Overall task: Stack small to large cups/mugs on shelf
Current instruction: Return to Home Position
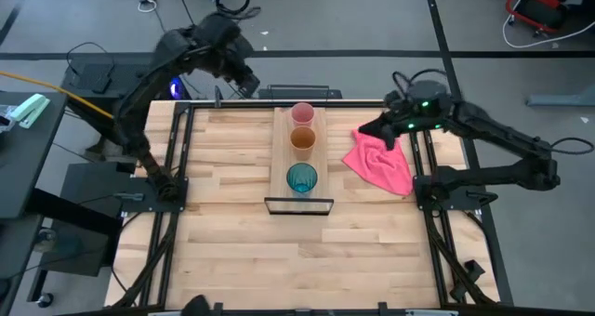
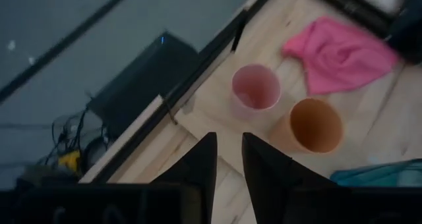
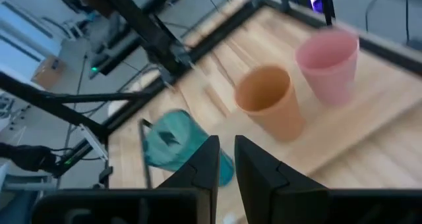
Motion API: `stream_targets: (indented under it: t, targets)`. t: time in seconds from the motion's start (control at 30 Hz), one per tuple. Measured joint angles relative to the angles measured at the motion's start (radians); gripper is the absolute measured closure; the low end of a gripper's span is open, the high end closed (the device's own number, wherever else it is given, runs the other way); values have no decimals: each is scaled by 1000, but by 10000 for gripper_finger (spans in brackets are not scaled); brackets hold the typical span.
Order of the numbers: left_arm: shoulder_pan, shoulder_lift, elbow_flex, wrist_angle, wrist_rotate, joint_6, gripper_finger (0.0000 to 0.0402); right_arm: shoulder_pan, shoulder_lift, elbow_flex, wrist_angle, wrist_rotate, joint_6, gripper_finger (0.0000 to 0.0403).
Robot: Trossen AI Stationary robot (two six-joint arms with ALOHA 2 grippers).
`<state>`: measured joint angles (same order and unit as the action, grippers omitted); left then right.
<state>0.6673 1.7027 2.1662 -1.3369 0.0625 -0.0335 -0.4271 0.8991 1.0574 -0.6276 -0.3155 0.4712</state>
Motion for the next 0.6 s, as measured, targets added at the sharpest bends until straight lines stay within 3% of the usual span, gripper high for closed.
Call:
stream_targets:
  t: [0.27,0.6]
  targets:
    - [-32,-179,0,47,1,-111,318,0,-29,263,-232,-1,-111,349]
    - [-117,-351,1,22,2,-303,319,0,-95,381,-247,-1,-135,349]
